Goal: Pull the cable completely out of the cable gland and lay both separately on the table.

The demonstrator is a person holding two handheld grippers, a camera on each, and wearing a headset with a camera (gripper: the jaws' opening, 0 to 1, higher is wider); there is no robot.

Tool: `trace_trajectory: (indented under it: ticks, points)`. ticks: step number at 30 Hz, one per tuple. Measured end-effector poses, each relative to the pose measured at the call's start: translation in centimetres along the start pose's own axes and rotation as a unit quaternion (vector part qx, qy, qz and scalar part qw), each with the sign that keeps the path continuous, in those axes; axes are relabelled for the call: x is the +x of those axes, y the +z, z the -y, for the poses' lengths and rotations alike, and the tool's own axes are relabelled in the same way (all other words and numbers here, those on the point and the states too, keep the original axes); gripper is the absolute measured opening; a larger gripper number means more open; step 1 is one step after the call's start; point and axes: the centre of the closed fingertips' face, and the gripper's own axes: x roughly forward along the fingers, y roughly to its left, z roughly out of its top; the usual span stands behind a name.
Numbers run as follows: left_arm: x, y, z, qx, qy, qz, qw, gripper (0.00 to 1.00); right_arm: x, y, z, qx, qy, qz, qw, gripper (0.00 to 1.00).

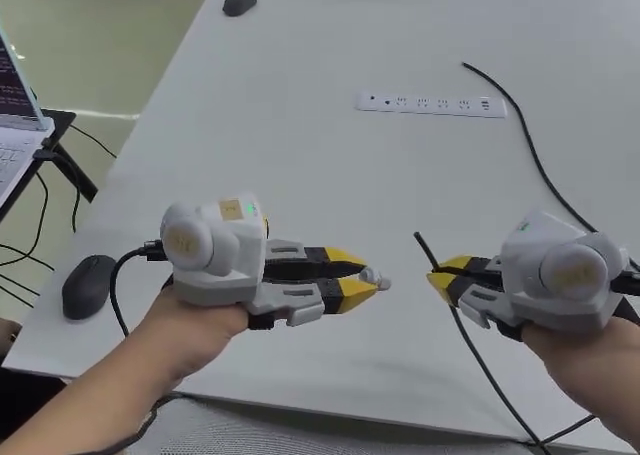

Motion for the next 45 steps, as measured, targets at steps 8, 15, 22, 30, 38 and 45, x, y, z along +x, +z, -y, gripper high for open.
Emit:
trace_trajectory:
  ticks: [8, 15, 22, 30, 38, 45]
  points:
    - [-1.9, -1.5, -0.8, 0.001, -0.008, 0.014, 0.9999, 0.15, 2.5, 1.5, 0.3, -0.004, -0.005, -0.014, 0.9999, 0.0]
    - [-3.1, -3.8, -2.1, 0.0, -0.018, 0.0, 0.9998, 0.15, 4.9, 2.6, 0.8, -0.012, -0.015, -0.025, 0.9995, 0.0]
    - [-4.2, -5.5, -3.6, -0.027, -0.027, 0.0, 0.9993, 0.15, 7.1, 3.1, 0.9, -0.014, -0.019, -0.032, 0.9992, 0.0]
    - [-4.9, -7.4, -5.2, -0.026, -0.029, -0.007, 0.9992, 0.15, 9.3, 4.9, 0.0, -0.001, -0.022, -0.028, 0.9994, 0.0]
    - [-6.1, -10.1, -5.8, -0.023, -0.035, -0.024, 0.9988, 0.15, 11.6, 5.5, -2.0, -0.015, -0.015, -0.039, 0.999, 0.0]
    - [-7.0, -12.5, -6.4, -0.037, -0.041, -0.036, 0.9978, 0.15, 15.3, 6.1, -4.8, -0.06, 0.013, -0.044, 0.9971, 0.0]
